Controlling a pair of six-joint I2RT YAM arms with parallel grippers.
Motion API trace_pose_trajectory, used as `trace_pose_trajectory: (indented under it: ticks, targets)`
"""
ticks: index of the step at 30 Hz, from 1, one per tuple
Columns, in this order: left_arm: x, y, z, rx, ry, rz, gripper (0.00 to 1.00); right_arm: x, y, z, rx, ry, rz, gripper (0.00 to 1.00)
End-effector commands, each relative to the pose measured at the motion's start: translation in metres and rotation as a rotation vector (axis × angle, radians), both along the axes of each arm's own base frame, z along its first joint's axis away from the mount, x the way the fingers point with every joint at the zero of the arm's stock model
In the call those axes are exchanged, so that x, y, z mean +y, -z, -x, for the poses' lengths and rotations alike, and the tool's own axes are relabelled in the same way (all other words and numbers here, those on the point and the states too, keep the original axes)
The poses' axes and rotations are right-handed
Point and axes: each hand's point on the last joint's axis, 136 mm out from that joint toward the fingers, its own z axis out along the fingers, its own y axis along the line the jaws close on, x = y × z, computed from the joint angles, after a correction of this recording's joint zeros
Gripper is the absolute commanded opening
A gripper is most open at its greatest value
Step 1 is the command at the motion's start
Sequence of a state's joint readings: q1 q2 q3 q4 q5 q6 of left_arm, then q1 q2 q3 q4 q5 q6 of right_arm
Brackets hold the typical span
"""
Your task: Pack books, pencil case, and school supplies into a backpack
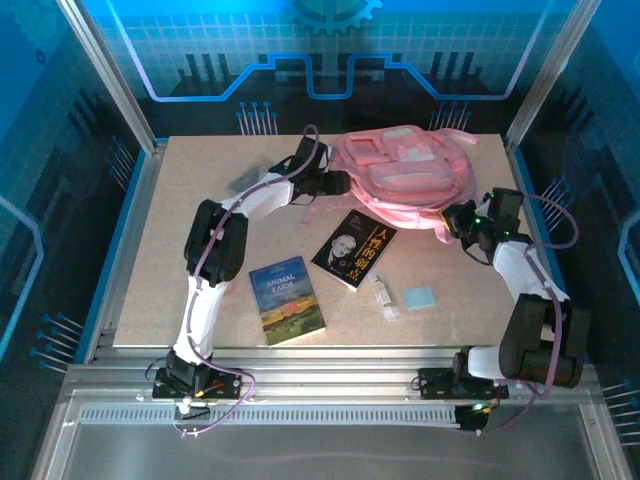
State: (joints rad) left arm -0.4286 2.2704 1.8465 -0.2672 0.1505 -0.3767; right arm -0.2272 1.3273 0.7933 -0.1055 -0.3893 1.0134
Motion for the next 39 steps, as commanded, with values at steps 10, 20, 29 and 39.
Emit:
trace_pose_trajectory:
  ticks: [10, 20, 29, 39]
  targets:
    - [0.02, -0.005, 0.061, 0.091, 0.031, -0.014, 0.75, -0.03, 0.023, 0.009, 0.052, 0.09, 0.056, 0.0]
    - [0.038, 0.012, 0.116, 0.2, 0.036, -0.005, 0.76, 0.003, 0.021, 0.058, 0.21, -0.133, 0.126, 0.8]
    - [0.035, 0.011, 0.132, 0.231, 0.055, 0.04, 0.76, 0.095, 0.009, 0.072, 0.193, -0.388, 0.169, 0.79]
    - [0.032, 0.033, 0.137, 0.282, 0.075, 0.041, 0.76, 0.149, 0.06, 0.034, 0.253, -0.453, 0.221, 0.52]
